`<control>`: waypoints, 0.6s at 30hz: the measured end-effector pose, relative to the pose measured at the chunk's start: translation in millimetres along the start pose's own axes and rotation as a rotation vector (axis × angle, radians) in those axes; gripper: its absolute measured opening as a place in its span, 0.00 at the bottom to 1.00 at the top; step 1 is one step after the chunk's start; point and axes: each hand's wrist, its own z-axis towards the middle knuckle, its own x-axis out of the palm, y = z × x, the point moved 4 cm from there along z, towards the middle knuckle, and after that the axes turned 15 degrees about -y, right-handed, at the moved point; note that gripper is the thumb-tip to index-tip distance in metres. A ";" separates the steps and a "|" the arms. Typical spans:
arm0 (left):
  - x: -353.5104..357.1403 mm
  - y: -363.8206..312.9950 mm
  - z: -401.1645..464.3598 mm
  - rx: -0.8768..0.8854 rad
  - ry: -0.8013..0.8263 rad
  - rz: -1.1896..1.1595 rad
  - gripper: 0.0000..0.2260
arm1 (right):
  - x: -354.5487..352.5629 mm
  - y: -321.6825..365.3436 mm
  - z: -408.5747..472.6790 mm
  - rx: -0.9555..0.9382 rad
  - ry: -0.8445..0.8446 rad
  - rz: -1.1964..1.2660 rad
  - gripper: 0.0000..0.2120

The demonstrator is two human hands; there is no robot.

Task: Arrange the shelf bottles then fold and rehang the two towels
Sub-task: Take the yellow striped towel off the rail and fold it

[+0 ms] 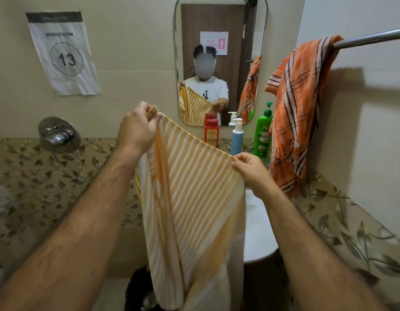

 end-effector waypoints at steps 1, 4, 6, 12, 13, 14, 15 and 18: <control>3.3 5.6 -2.3 -0.027 0.024 0.024 0.11 | 0.2 7.0 -2.3 -0.024 0.046 0.076 0.04; 15.0 20.0 -14.7 -0.132 0.142 0.041 0.12 | -3.6 33.1 -3.8 -0.132 0.023 0.155 0.07; 20.3 23.6 -25.2 -0.189 0.198 0.016 0.13 | -2.8 49.0 -3.6 -0.201 0.004 0.132 0.07; 30.1 -18.0 -72.3 -0.171 0.502 -0.361 0.18 | 20.3 66.0 -13.8 -0.313 0.132 0.039 0.07; 32.8 -25.6 -79.5 -0.173 0.578 -0.438 0.18 | 24.3 65.5 -16.2 -0.325 0.174 0.039 0.07; 36.5 -29.7 -85.2 -0.173 0.631 -0.499 0.16 | 27.1 64.5 -18.9 -0.338 0.208 0.041 0.06; 40.1 -31.2 -88.9 -0.167 0.656 -0.532 0.12 | 28.4 63.6 -21.7 -0.345 0.226 0.041 0.06; 44.1 -27.1 -97.5 -0.184 0.641 -0.538 0.08 | 25.4 61.6 -29.2 -0.359 0.245 0.052 0.07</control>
